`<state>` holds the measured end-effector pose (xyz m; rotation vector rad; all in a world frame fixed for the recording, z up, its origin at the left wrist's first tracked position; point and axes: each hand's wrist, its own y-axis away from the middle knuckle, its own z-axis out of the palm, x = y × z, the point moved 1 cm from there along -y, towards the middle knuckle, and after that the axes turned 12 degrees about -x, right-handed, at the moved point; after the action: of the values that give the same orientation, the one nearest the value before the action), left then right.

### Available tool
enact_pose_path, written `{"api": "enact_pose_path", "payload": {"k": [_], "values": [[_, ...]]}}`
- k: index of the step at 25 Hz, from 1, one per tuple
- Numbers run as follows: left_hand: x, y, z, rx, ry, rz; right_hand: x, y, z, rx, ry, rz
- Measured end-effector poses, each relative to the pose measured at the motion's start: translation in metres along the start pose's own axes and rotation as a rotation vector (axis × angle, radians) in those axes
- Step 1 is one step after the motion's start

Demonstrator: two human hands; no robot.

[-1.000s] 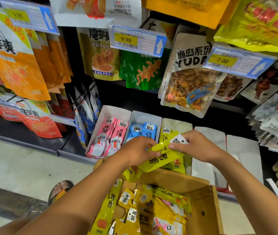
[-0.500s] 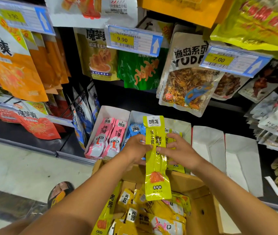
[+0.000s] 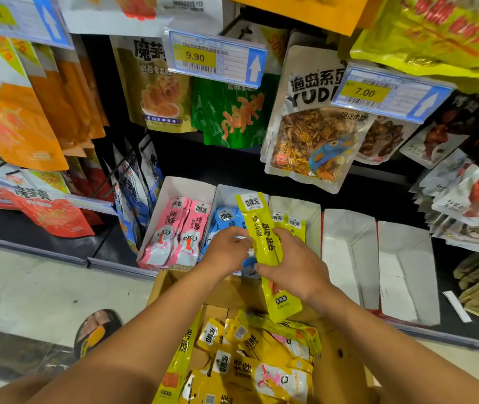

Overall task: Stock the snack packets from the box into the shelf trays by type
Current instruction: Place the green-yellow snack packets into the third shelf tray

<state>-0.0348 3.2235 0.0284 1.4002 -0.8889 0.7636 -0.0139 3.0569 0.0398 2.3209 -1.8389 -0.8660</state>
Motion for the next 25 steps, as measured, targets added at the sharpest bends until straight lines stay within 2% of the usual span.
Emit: {"api": "enact_pose_path", "payload": {"k": [2, 4, 7, 11, 15, 18, 25], "values": [[-0.012, 0.003, -0.005, -0.026, -0.498, 0.028, 0.019, -0.016, -0.005, -0.015, -0.035, 0.037], [-0.03, 0.006, -0.009, -0.088, -0.948, -0.042, 0.044, -0.039, -0.011, -0.038, -0.074, 0.11], [-0.058, 0.013, -0.011, -0.268, -1.231, -0.245, 0.076, -0.072, -0.011, -0.076, -0.089, 0.215], [-0.08, 0.015, -0.014, -0.378, -1.32, -0.302, 0.101, -0.109, 0.012, -0.069, -0.097, 0.283], [-0.08, 0.013, -0.014, -0.395, -1.378, -0.312, 0.112, -0.14, 0.028, -0.052, -0.093, 0.304], [-0.079, 0.012, -0.015, -0.403, -1.368, -0.322, 0.123, -0.152, 0.042, -0.102, -0.094, 0.294], [-0.08, 0.012, -0.014, -0.393, -1.379, -0.306, 0.129, -0.138, 0.046, -0.149, -0.187, 0.221]]}}
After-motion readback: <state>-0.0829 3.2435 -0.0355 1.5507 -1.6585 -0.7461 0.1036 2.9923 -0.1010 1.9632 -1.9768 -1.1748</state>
